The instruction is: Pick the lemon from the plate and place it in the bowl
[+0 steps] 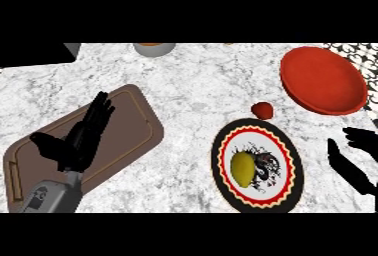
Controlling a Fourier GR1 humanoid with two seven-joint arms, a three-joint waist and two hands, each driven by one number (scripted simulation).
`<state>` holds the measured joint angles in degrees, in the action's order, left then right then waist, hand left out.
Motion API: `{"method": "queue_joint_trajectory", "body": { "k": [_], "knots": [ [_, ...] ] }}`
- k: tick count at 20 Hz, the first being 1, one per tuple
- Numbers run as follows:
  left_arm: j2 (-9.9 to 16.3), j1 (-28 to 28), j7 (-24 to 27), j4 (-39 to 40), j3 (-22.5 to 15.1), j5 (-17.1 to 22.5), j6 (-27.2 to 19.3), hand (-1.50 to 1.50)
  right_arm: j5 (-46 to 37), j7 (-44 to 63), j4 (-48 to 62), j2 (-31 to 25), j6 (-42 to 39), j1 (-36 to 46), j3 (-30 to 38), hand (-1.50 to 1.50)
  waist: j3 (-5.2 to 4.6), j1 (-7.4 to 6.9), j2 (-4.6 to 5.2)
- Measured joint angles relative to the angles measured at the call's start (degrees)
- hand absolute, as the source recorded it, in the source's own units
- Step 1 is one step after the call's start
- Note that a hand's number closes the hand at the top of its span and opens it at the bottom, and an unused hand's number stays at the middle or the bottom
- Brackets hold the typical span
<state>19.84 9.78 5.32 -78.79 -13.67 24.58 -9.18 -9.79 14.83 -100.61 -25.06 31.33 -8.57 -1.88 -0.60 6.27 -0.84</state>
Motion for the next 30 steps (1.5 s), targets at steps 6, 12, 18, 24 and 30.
{"method": "queue_joint_trajectory", "body": {
  "k": [6,12,18,24,30],
  "knots": [
    [-1.66,-0.17,-2.98,-2.78,-3.30,1.04,2.26,0.00,-18.88,1.56,-5.51,9.53,13.78,-8.71,-10.13,-1.50,0.14,-3.09,0.27],
    [-1.73,0.65,-5.11,-4.53,-4.51,0.99,2.70,0.00,-37.32,13.39,-5.19,12.42,11.71,-16.11,-14.11,-1.50,-0.17,-4.71,1.07],
    [-2.35,0.96,-5.98,-5.68,-5.69,0.67,2.85,0.00,-50.49,30.10,-8.91,17.47,0.26,-18.87,-15.80,-1.50,-0.21,-6.26,1.44],
    [-2.92,1.73,-7.42,-6.45,-6.76,0.16,2.68,0.00,-58.39,46.19,-13.78,23.03,-14.96,-13.57,-19.88,-1.50,0.04,-7.82,1.50],
    [-3.43,2.19,-7.89,-6.60,-6.63,0.13,2.66,0.00,-58.97,54.53,-13.92,24.41,-23.61,-6.86,-21.29,-1.50,0.26,-7.93,1.44]
  ]
}}
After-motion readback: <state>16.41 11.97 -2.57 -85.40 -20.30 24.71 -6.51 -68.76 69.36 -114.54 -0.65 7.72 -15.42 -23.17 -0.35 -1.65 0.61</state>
